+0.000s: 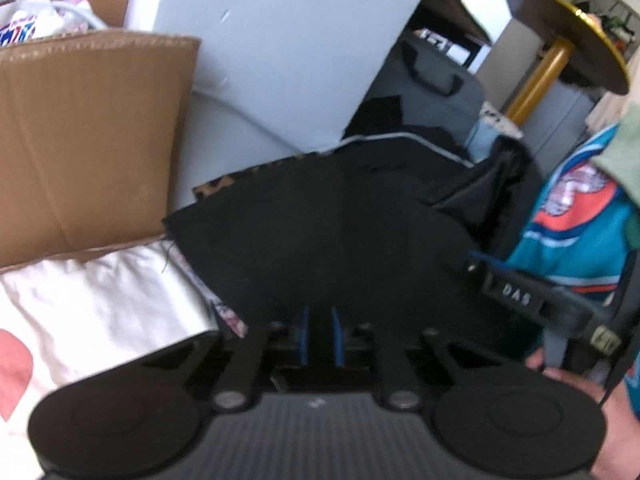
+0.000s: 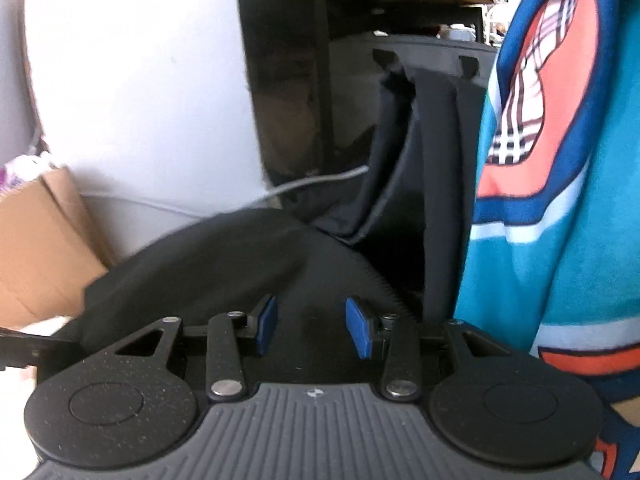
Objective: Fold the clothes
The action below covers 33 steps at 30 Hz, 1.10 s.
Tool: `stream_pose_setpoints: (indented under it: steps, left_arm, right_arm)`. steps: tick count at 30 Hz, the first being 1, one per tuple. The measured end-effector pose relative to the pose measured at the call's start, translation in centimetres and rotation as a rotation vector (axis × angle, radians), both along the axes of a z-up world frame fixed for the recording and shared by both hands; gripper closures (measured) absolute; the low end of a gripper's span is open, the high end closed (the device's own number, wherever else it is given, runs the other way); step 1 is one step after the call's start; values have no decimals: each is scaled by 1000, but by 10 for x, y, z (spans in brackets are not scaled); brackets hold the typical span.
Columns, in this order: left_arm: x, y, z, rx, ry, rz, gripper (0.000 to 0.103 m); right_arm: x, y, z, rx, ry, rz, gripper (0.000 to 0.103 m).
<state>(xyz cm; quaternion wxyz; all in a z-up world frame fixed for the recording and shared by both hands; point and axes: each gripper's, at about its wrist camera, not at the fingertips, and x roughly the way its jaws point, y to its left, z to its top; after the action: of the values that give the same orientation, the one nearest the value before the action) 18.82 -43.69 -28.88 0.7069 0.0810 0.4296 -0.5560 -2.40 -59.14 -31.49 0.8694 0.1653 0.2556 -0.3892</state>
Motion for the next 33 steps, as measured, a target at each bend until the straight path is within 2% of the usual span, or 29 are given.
stream_pose_setpoints:
  steps: [4,13,17,22,25,29,33]
  left_arm:
    - [3,-6,-3,18,-17,-3,100]
    - [3,-13,-1,46,-55,-25,100]
    - [-1,-5,8,19,-39,-7,99]
    - [-15,8,15,-54,-5,-21,94]
    - [-19,8,2,-37,26,-35,93]
    - [-17,6,-10,-21,18,-30,100]
    - [-15,5,-11,-15,8,-30,100]
  right_arm:
    - [1,-5,-15,9,64,-37,58]
    - [-38,23,-23,-4,105,-69,58]
    - [-50,34,-18,-17,90,-86,58]
    - [-49,32,-27,-12,102,-66,58]
    - [-49,26,-36,8,101,-78,58]
    - [-53,22,-45,-1,114,-100,58]
    - [-59,21,-47,-9,130,-113,58]
